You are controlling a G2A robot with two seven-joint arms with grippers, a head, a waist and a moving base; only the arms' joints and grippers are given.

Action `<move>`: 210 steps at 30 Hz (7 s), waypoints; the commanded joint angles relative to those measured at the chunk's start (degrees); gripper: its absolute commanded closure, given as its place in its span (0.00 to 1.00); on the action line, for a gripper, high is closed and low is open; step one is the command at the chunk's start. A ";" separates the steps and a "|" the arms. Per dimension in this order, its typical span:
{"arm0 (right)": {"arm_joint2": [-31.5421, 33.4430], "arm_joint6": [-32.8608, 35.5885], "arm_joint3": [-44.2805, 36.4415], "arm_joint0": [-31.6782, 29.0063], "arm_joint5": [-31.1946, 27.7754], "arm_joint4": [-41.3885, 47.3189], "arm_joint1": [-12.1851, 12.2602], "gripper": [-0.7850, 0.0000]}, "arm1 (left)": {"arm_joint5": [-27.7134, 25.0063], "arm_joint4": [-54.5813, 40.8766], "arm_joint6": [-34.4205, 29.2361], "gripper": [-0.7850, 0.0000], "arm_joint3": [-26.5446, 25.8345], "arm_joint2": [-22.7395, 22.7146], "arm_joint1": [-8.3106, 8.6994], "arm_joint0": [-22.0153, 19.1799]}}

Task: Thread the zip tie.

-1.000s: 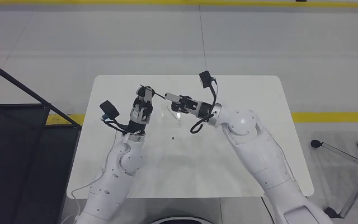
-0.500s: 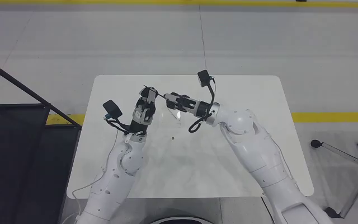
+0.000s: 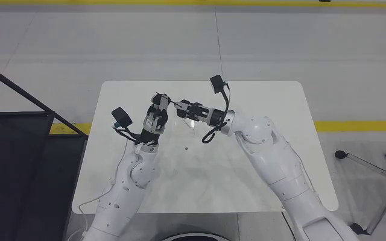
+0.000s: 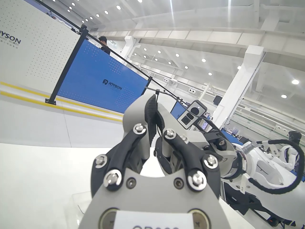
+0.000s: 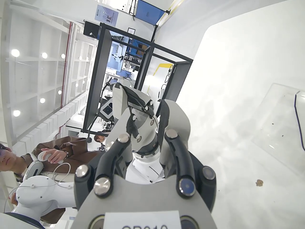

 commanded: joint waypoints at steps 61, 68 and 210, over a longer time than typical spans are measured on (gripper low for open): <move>9.34 28.01 8.81 2.48 -11.72 21.94 1.41 1.00 | -5.96 -39.35 -41.08 0.00 -6.56 -12.77 2.89 3.08; 8.81 27.66 6.29 0.72 -13.08 22.78 1.36 1.00 | -2.00 -57.65 -49.35 0.00 -9.83 -11.30 2.86 4.22; -9.22 14.38 -3.87 14.03 4.04 -44.70 2.23 1.00 | 9.46 -54.51 -40.58 0.00 -21.64 -21.45 5.77 15.98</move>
